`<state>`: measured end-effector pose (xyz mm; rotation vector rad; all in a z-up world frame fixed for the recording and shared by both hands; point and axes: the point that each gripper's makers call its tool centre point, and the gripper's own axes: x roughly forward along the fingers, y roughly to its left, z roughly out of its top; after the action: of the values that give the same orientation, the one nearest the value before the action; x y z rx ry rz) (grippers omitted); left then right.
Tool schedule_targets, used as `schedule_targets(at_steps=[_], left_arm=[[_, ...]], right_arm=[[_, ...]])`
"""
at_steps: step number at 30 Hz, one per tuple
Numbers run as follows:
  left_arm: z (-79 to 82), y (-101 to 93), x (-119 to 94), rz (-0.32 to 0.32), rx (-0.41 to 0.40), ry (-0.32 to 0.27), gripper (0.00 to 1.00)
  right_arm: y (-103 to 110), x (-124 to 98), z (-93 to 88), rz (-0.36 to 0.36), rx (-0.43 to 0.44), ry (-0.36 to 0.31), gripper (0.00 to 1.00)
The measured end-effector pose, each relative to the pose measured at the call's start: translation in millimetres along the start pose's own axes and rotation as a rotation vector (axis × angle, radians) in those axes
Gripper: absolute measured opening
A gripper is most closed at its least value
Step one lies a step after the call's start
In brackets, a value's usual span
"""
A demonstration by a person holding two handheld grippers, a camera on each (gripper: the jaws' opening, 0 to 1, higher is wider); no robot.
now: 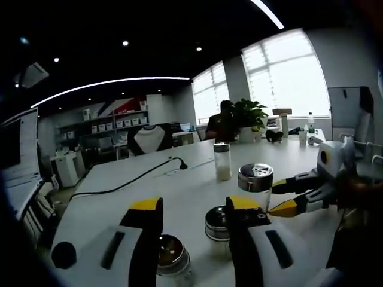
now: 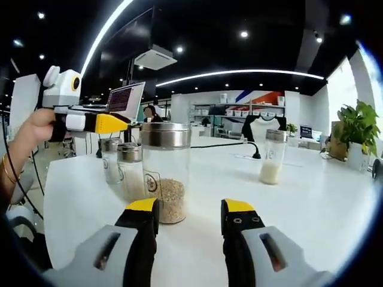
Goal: Rotate the seasoning bottle until the label or dispensing opening points toward the visible target arrow and the bottle remains upright within the marked orientation range
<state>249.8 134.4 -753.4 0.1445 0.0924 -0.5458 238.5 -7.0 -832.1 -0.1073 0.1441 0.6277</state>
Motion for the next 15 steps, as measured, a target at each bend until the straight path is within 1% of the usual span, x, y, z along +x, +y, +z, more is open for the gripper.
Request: schedule_targets(at_steps=[7,15], left_arm=[[-2.2,-3.8,2.3,-0.011,-0.006,0.006,0.45],[-4.3,-6.8,3.3,-0.026,-0.002,0.016,0.46]], right_arm=[[-6.6,-1.5,-0.3,-0.016,0.007,0.0,0.4],[-9.2,-1.5,-1.3,-0.02,0.011,0.005,0.4]])
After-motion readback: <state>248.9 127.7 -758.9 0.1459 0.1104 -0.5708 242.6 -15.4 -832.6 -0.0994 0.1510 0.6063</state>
